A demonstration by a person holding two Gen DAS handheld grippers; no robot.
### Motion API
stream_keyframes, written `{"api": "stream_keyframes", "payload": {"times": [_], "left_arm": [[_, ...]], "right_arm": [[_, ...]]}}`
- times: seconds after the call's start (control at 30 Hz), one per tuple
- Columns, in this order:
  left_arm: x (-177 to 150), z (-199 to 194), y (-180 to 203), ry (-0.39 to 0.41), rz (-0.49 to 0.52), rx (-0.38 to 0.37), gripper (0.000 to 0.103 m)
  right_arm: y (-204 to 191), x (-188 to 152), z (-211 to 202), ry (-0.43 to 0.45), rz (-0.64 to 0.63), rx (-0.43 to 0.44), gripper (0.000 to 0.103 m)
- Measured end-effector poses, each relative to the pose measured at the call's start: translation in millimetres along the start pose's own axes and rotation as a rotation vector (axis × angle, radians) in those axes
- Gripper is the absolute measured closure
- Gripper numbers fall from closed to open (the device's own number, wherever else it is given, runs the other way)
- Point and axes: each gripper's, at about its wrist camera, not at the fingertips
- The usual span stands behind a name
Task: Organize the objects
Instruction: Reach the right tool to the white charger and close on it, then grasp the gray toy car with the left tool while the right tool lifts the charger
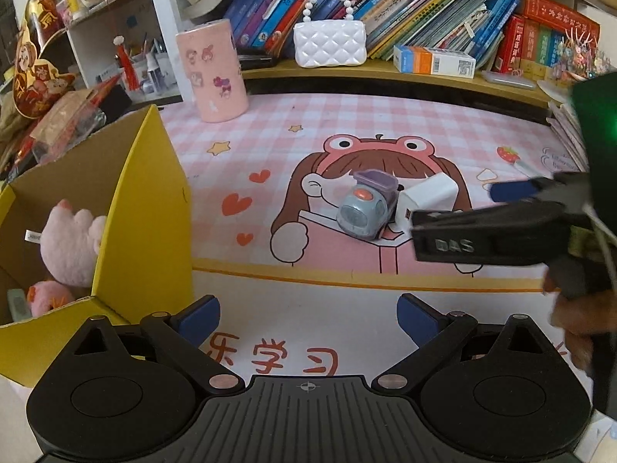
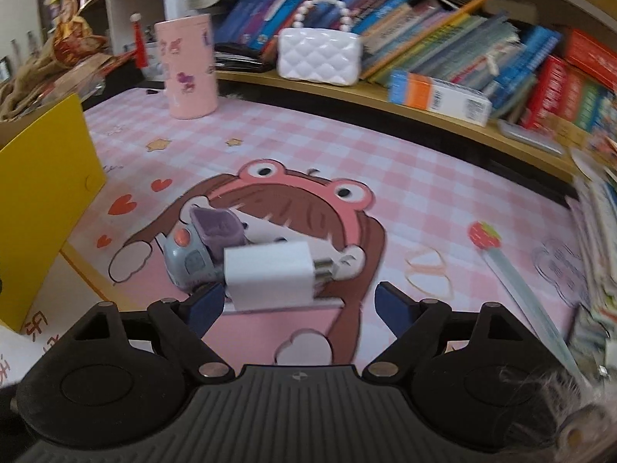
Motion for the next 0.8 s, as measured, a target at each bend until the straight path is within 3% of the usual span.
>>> {"api": "stream_keyframes", "payload": {"times": [0.13, 0.2, 0.23, 0.47, 0.63, 0.8], "left_arm": [[-0.9, -2.9, 3.1, 0.005, 0.009, -0.005, 0.003], [-1.3, -3.7, 4.6, 0.006, 0.011, -0.009, 0.003], [-1.2, -3.9, 5.1, 0.007, 0.010, -0.013, 0.003], [3.7, -4.5, 16.9, 0.033, 0.019, -0.050, 0.003], [10.2, 1.6, 29.4, 0.054, 0.027, -0.072, 0.003], [19.5, 19.6, 33.7, 0.058, 0.000, -0.048, 0.004]], "right_arm": [[-2.5, 6.1, 13.0, -0.003, -0.016, 0.025, 0.026], [-1.1, 6.4, 19.3, -0.015, -0.006, 0.045, 0.040], [0.7, 6.4, 20.8, -0.017, 0.000, 0.057, 0.055], [29.1, 6.4, -14.4, 0.038, 0.111, 0.066, 0.054], [43.3, -1.2, -44.2, 0.061, 0.128, -0.015, 0.054], [55.0, -12.6, -67.6, 0.076, 0.185, -0.096, 0.054]]}}
Point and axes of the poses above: each gripper's, at about its wrist camera, not at the fingertips, and z roughly the way its jaws point, y to its right, x to its top, and after that the axes turned 4 degrees about -z, right-handed
